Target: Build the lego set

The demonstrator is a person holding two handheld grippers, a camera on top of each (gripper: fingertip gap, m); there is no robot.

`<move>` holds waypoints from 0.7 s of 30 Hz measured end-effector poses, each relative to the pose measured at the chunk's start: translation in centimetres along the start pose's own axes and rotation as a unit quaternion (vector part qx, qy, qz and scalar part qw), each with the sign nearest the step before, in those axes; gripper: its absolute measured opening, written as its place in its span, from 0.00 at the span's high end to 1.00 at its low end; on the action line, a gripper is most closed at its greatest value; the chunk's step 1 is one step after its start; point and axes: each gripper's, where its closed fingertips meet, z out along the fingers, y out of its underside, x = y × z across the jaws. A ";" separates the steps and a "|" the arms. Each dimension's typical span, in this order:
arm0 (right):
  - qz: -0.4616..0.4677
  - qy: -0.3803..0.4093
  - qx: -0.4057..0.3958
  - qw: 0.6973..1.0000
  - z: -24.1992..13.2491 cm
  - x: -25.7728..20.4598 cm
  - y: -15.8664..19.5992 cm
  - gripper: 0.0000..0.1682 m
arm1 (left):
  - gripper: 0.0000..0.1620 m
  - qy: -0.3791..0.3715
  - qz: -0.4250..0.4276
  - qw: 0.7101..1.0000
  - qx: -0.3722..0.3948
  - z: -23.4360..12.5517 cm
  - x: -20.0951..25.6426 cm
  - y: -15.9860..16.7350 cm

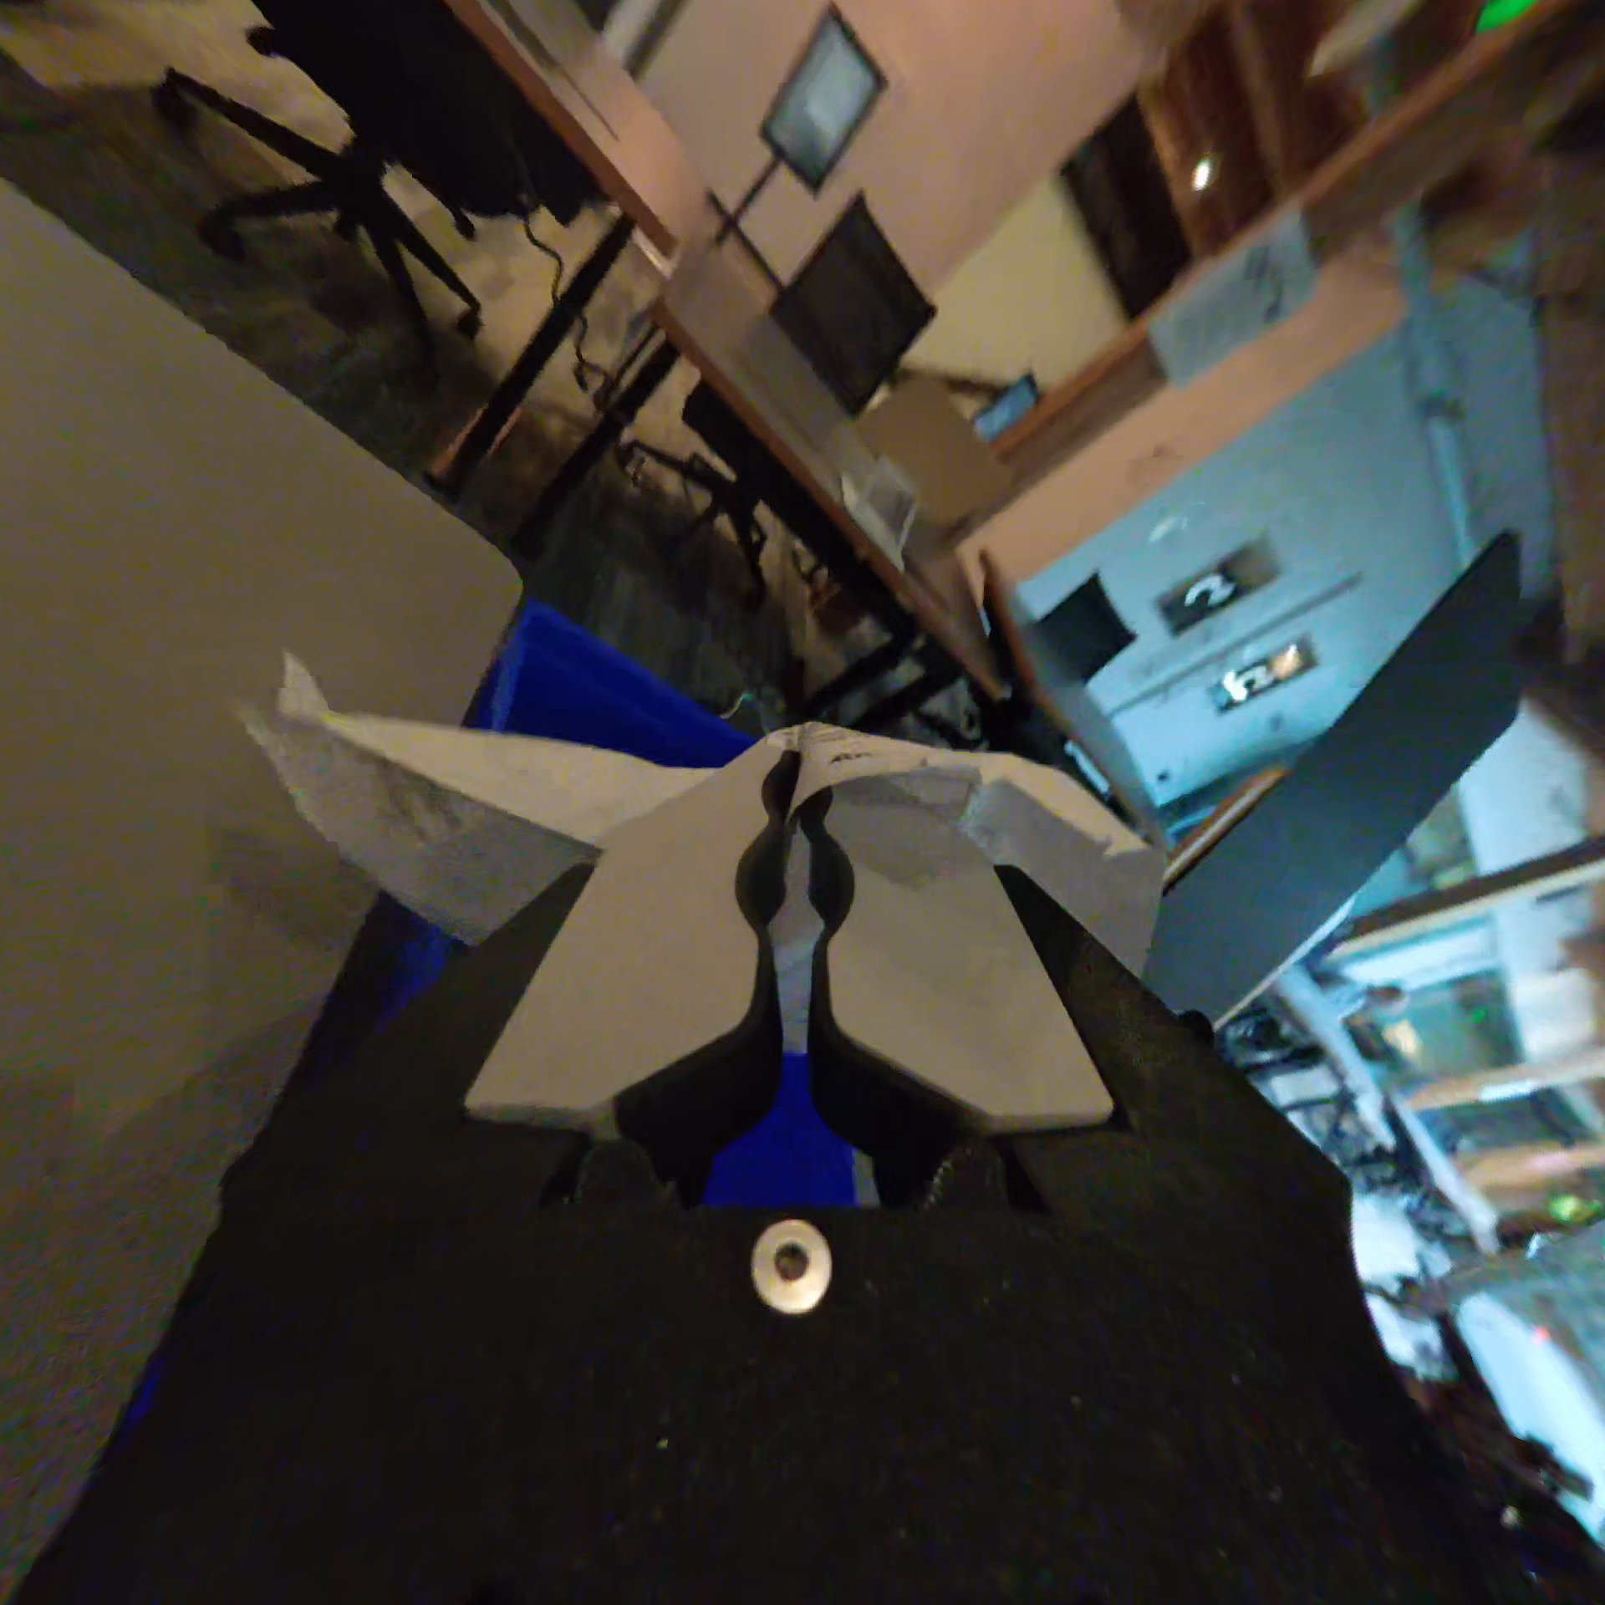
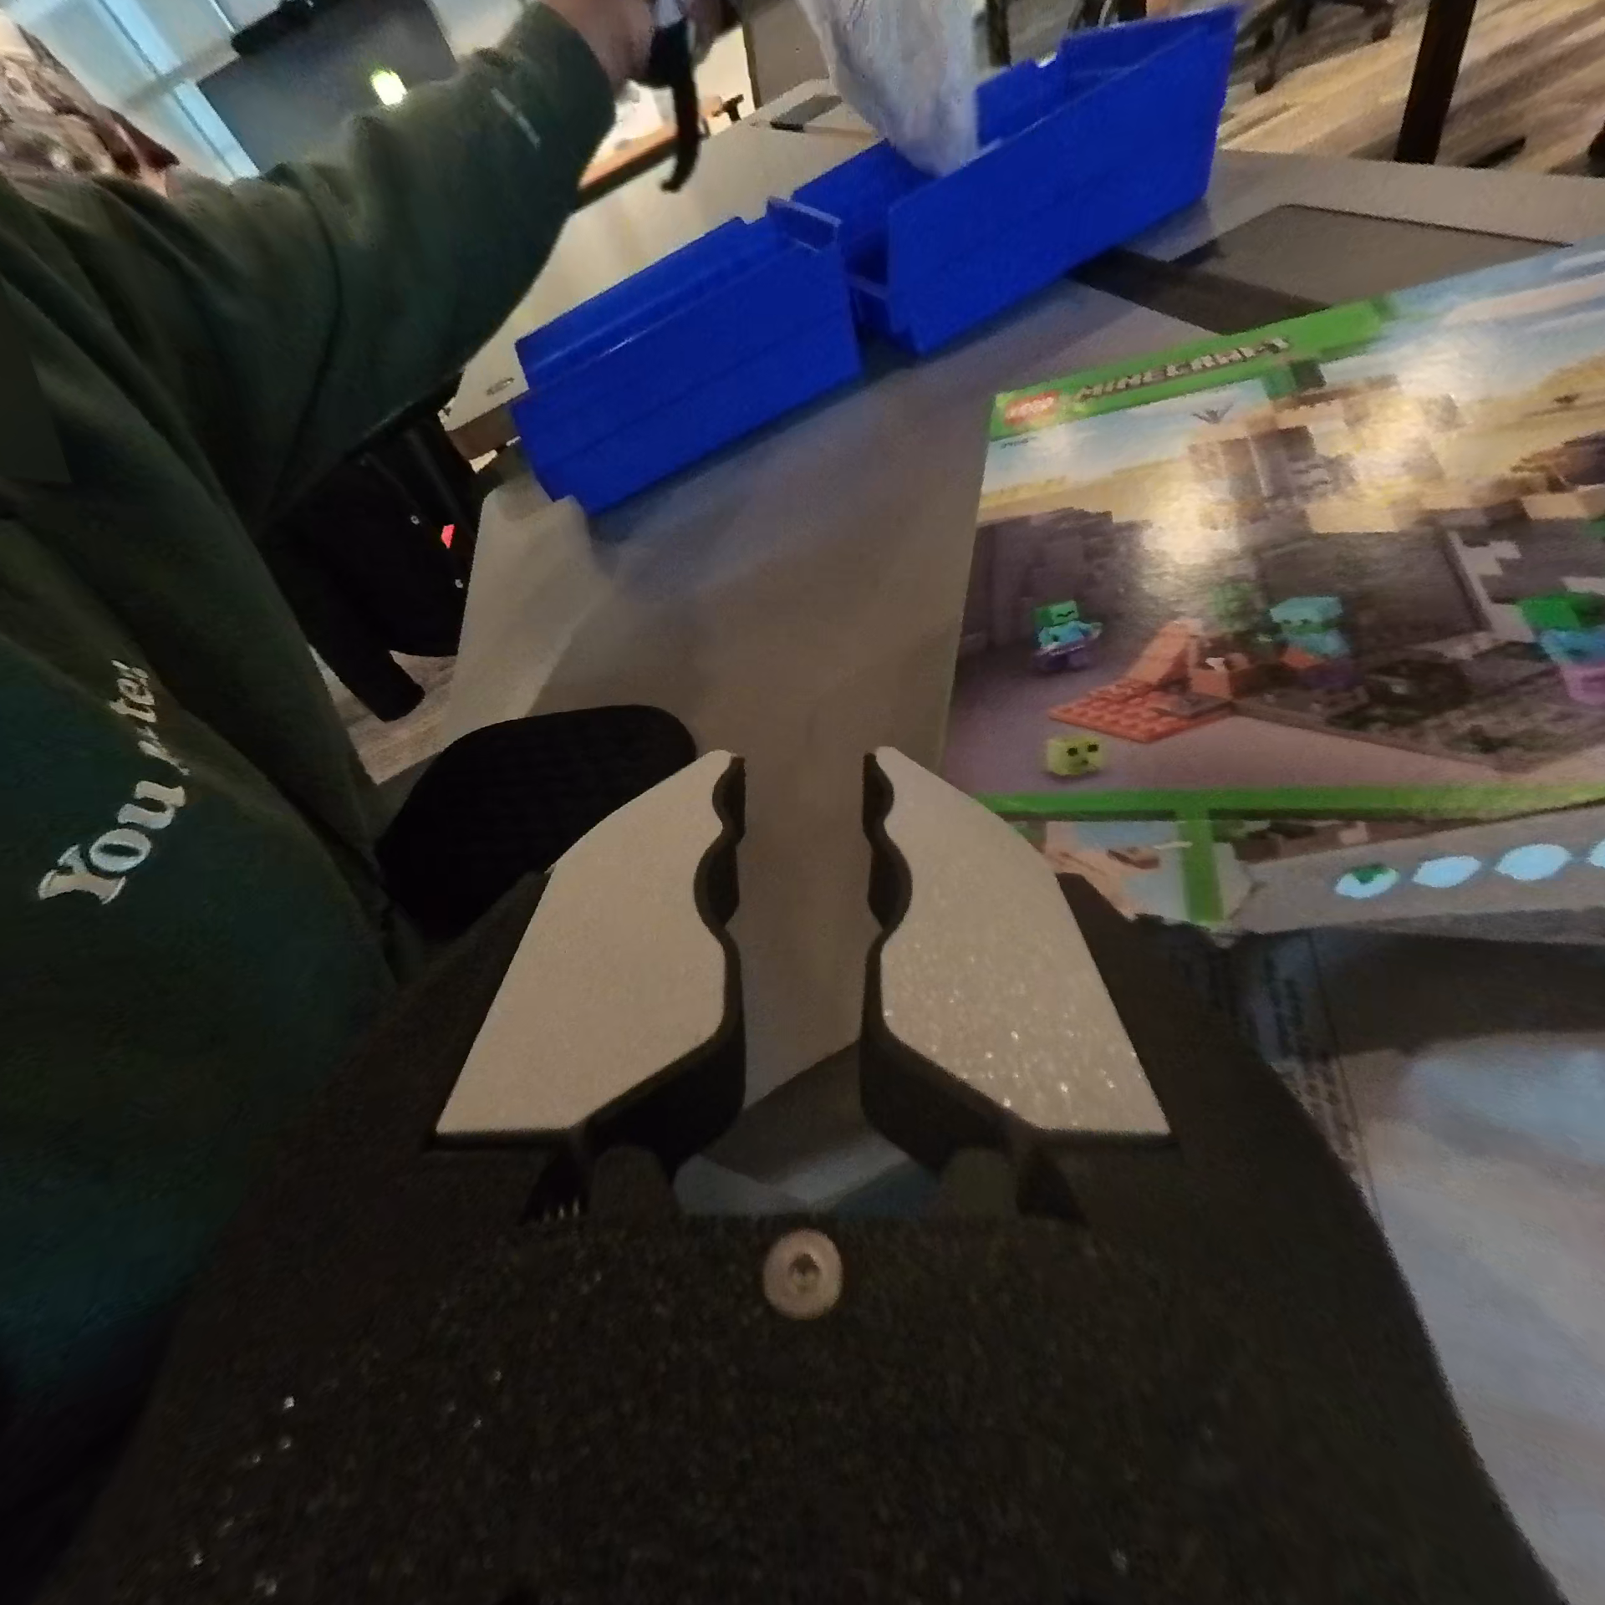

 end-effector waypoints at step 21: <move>0.002 -0.016 0.003 1.000 0.0 -0.1 0.4 0.85 | 1.00 -0.167 0.258 0.950 -0.061 6.2 11.4 -3.3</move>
